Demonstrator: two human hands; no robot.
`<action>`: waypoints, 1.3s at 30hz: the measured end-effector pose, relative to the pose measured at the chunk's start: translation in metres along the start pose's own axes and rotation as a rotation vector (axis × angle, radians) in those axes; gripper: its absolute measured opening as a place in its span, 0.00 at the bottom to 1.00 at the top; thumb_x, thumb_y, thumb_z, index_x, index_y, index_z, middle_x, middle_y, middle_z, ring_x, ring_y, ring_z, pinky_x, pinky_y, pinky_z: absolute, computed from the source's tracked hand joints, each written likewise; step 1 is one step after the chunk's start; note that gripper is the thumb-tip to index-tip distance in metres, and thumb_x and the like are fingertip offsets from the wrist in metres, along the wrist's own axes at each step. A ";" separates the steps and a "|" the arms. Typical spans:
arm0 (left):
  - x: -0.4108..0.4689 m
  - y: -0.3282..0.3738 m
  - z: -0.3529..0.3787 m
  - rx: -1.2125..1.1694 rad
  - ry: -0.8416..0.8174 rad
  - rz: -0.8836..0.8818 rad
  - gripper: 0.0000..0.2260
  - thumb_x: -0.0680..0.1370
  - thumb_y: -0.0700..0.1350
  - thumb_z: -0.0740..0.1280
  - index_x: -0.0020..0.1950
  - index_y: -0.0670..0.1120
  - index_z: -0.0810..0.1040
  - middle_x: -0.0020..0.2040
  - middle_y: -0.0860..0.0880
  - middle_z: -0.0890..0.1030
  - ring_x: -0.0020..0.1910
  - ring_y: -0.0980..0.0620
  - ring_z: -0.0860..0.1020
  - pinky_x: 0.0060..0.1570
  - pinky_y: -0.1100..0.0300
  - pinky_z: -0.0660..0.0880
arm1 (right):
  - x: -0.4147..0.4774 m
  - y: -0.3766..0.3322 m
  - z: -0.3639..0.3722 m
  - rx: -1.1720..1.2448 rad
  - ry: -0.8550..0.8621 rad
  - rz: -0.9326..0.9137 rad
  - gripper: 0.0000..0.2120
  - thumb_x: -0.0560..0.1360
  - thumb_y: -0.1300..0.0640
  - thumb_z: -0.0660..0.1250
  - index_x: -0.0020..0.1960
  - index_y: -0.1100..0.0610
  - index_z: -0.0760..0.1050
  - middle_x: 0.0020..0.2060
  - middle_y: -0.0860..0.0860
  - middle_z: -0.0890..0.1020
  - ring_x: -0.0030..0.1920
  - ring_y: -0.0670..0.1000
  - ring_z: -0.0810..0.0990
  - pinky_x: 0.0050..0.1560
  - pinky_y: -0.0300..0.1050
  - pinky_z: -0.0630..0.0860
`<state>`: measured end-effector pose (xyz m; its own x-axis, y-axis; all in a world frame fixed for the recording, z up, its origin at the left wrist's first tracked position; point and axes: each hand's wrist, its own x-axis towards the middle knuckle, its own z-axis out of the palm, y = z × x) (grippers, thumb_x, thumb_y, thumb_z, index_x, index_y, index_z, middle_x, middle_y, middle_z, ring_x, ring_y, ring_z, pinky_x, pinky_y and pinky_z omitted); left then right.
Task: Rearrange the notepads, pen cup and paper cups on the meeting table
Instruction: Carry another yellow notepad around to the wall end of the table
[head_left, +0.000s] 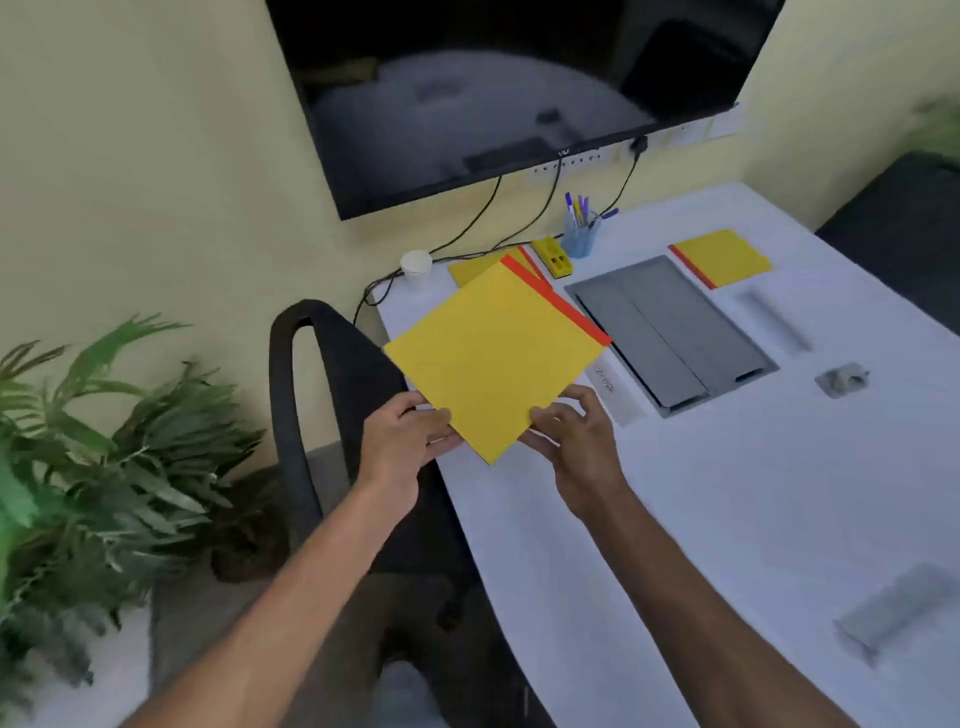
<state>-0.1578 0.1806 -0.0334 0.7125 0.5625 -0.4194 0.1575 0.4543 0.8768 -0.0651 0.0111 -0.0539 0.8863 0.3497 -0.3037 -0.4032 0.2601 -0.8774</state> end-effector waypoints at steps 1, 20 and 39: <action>0.017 0.006 0.000 0.025 -0.009 -0.002 0.07 0.75 0.31 0.70 0.52 0.38 0.81 0.47 0.39 0.85 0.45 0.42 0.86 0.43 0.55 0.83 | 0.013 -0.001 0.004 0.008 0.022 -0.003 0.15 0.74 0.71 0.68 0.58 0.58 0.73 0.40 0.60 0.81 0.43 0.57 0.84 0.46 0.49 0.82; 0.322 0.041 0.017 0.328 -0.179 -0.224 0.06 0.76 0.29 0.68 0.49 0.38 0.79 0.49 0.38 0.82 0.41 0.44 0.84 0.41 0.54 0.83 | 0.252 -0.012 0.037 -0.148 0.521 0.084 0.18 0.72 0.75 0.65 0.58 0.60 0.74 0.38 0.62 0.80 0.34 0.58 0.81 0.42 0.51 0.84; 0.521 -0.039 0.094 0.516 0.040 -0.179 0.05 0.74 0.31 0.71 0.46 0.38 0.79 0.52 0.35 0.82 0.49 0.38 0.84 0.52 0.45 0.82 | 0.491 0.049 -0.024 -0.318 0.640 0.121 0.14 0.68 0.72 0.70 0.52 0.63 0.76 0.46 0.66 0.83 0.41 0.65 0.85 0.47 0.61 0.84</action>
<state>0.2714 0.3912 -0.2638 0.6189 0.5379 -0.5724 0.5960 0.1530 0.7883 0.3558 0.1736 -0.2549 0.8385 -0.2615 -0.4781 -0.5076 -0.0554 -0.8598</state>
